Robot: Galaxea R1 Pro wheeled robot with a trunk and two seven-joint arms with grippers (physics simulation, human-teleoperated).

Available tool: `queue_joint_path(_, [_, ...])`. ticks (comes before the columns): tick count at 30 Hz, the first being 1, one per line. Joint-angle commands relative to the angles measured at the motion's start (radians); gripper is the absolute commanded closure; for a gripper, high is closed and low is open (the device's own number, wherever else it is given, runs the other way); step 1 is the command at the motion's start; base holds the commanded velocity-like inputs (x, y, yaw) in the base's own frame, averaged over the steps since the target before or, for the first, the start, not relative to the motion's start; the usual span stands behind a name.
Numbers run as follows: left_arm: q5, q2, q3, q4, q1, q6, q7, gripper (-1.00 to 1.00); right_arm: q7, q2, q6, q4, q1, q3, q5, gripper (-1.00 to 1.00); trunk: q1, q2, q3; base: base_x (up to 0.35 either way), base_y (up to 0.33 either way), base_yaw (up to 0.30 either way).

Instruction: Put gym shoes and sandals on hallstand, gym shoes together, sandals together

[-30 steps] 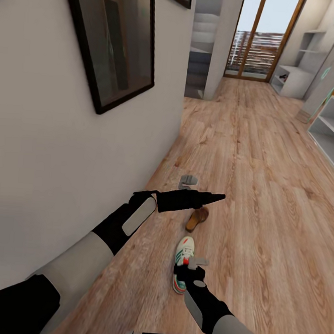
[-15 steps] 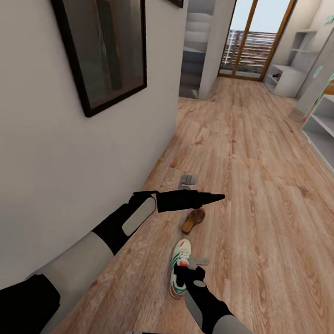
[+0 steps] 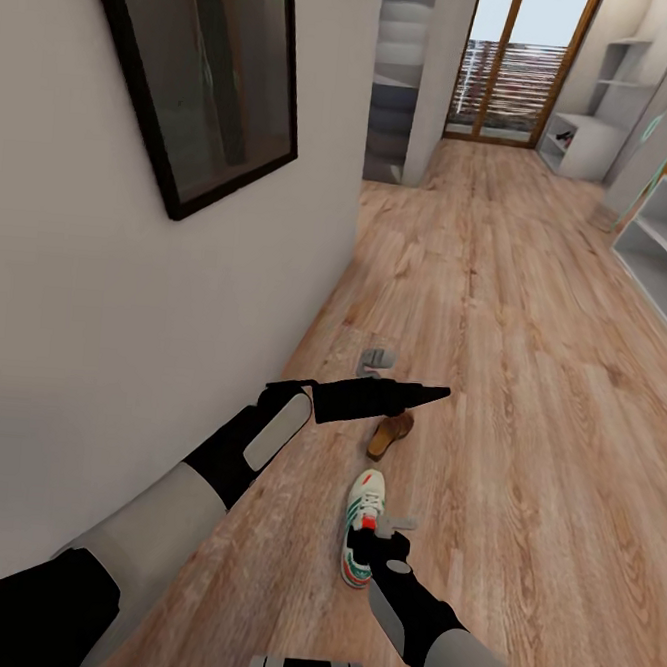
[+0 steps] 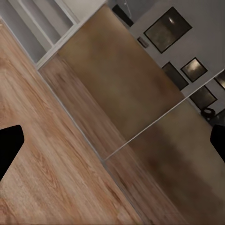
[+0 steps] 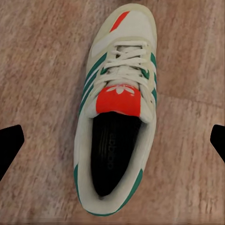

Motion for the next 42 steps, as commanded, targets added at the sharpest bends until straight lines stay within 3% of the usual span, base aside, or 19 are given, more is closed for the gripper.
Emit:
queue_joint_path(1, [0.009,0.0,-0.001,0.0,-0.001,0.008,0.001,-1.0,-0.007,0.0,-0.003,0.001,-0.001,0.006,-0.008,-1.0,0.0,-0.001,-0.006,0.0,0.0,0.055])
queue_joint_path(19, [0.011,0.0,0.0,0.004,-0.001,0.009,0.001,-1.0,-0.007,0.0,-0.003,0.001,-0.001,0.006,-0.008,-1.0,0.008,-0.005,-0.104,0.0,0.0,0.007])
queue_joint_path(33, [0.011,0.0,0.001,0.003,-0.001,0.009,0.001,-1.0,-0.007,0.0,-0.003,0.001,-0.001,0.006,-0.008,-1.0,0.008,-0.005,-0.114,0.0,0.0,0.0])
queue_joint_path(38, [0.012,0.0,0.0,0.002,-0.001,0.009,0.001,-1.0,-0.007,0.0,-0.003,0.001,-0.001,0.006,-0.008,-1.0,0.011,-0.006,-0.136,0.0,0.0,0.072])
queue_joint_path(42, [0.012,0.0,0.001,0.001,-0.001,0.009,0.0,-1.0,-0.007,0.0,-0.003,0.001,-0.001,0.006,-0.008,-1.0,0.011,-0.006,-0.14,0.0,0.0,0.141])
